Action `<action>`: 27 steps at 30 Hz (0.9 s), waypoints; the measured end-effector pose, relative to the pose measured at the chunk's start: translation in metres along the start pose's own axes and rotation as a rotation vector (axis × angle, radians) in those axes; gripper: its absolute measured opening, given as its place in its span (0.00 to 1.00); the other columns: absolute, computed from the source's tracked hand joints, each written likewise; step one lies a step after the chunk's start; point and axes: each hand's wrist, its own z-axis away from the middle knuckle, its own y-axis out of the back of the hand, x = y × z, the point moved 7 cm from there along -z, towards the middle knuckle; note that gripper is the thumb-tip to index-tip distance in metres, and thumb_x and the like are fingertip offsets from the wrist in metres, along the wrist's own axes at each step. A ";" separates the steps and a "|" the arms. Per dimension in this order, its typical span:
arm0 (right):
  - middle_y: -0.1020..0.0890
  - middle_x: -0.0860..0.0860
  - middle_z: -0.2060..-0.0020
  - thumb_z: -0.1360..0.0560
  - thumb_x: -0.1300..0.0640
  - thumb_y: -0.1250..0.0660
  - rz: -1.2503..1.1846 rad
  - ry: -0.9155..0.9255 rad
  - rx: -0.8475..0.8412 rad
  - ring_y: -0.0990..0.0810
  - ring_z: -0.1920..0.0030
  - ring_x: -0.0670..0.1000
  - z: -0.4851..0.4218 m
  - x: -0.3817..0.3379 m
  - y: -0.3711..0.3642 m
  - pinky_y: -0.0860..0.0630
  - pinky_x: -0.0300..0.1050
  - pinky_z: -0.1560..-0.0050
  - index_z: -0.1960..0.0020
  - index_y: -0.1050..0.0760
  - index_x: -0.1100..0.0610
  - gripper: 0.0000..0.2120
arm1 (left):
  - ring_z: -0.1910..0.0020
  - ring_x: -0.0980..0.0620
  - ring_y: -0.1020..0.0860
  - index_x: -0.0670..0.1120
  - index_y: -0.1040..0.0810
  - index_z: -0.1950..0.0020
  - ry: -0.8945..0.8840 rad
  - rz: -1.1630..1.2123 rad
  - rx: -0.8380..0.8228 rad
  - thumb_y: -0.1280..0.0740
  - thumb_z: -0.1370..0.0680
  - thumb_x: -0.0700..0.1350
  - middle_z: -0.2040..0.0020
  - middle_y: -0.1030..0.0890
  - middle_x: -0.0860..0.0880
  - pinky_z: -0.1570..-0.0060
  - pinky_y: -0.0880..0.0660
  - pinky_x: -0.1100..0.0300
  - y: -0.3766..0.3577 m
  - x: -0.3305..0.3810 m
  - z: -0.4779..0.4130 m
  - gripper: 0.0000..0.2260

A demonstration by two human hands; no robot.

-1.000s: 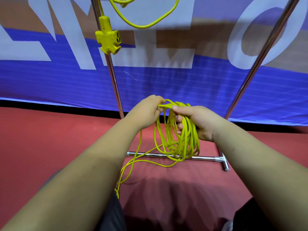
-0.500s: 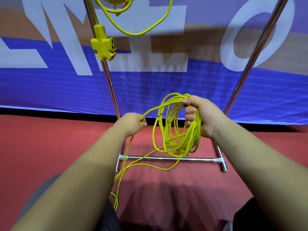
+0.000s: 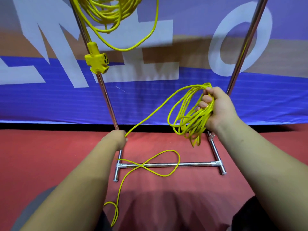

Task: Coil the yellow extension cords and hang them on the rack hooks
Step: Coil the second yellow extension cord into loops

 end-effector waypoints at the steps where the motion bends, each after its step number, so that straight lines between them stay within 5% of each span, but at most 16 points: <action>1: 0.35 0.45 0.75 0.19 0.53 0.36 0.020 0.001 0.010 0.37 0.75 0.46 0.000 0.002 0.001 0.36 0.42 0.66 0.60 0.28 0.50 0.10 | 0.44 0.40 0.20 0.47 0.24 0.44 0.013 0.022 0.043 0.34 0.17 0.55 0.43 0.18 0.43 0.44 0.22 0.48 0.005 0.001 0.001 0.11; 4: 0.34 0.45 0.75 0.19 0.54 0.37 0.036 -0.012 0.034 0.35 0.76 0.46 0.002 0.009 0.005 0.37 0.43 0.66 0.61 0.30 0.49 0.12 | 0.47 0.39 0.21 0.45 0.29 0.43 0.040 0.104 0.200 0.33 0.18 0.58 0.50 0.22 0.46 0.51 0.24 0.47 0.026 0.008 0.010 0.16; 10: 0.29 0.45 0.73 0.18 0.55 0.35 0.092 -0.030 0.076 0.31 0.75 0.47 -0.002 0.018 0.013 0.35 0.41 0.69 0.58 0.30 0.51 0.10 | 0.61 0.44 0.21 0.52 0.27 0.53 -0.142 0.219 0.370 0.33 0.19 0.57 0.62 0.22 0.51 0.62 0.26 0.54 0.054 0.029 0.026 0.10; 13: 0.29 0.46 0.73 0.18 0.54 0.35 0.148 -0.043 0.082 0.30 0.75 0.47 0.000 0.020 0.013 0.33 0.40 0.70 0.59 0.28 0.52 0.11 | 0.55 0.47 0.23 0.55 0.24 0.54 -0.350 0.107 0.316 0.31 0.21 0.50 0.57 0.24 0.54 0.50 0.26 0.51 0.059 0.054 0.039 0.03; 15: 0.28 0.46 0.74 0.17 0.54 0.35 0.183 -0.047 0.085 0.29 0.76 0.47 0.004 0.019 0.010 0.33 0.39 0.70 0.60 0.28 0.52 0.12 | 0.53 0.49 0.24 0.55 0.21 0.53 -0.464 0.101 0.283 0.36 0.25 0.42 0.55 0.25 0.54 0.43 0.27 0.48 0.062 0.066 0.049 0.09; 19: 0.26 0.46 0.74 0.18 0.53 0.33 0.242 -0.083 0.091 0.27 0.75 0.47 0.007 0.022 0.007 0.30 0.39 0.69 0.59 0.26 0.52 0.11 | 0.53 0.57 0.26 0.55 0.15 0.53 -0.630 0.171 0.299 0.39 0.28 0.34 0.54 0.25 0.55 0.45 0.24 0.46 0.073 0.085 0.067 0.19; 24: 0.24 0.47 0.73 0.18 0.55 0.31 0.365 -0.150 0.028 0.25 0.75 0.48 0.009 0.038 0.000 0.28 0.38 0.72 0.57 0.24 0.54 0.09 | 0.48 0.54 0.30 0.61 0.14 0.50 -0.760 0.236 0.337 0.38 0.27 0.36 0.52 0.25 0.60 0.43 0.29 0.53 0.081 0.105 0.086 0.22; 27: 0.22 0.48 0.72 0.18 0.55 0.32 0.482 -0.197 -0.025 0.25 0.75 0.48 0.012 0.050 -0.005 0.27 0.40 0.71 0.57 0.22 0.55 0.09 | 0.46 0.56 0.23 0.58 0.15 0.43 -0.821 0.351 0.356 0.33 0.23 0.34 0.50 0.22 0.57 0.43 0.27 0.60 0.086 0.117 0.096 0.19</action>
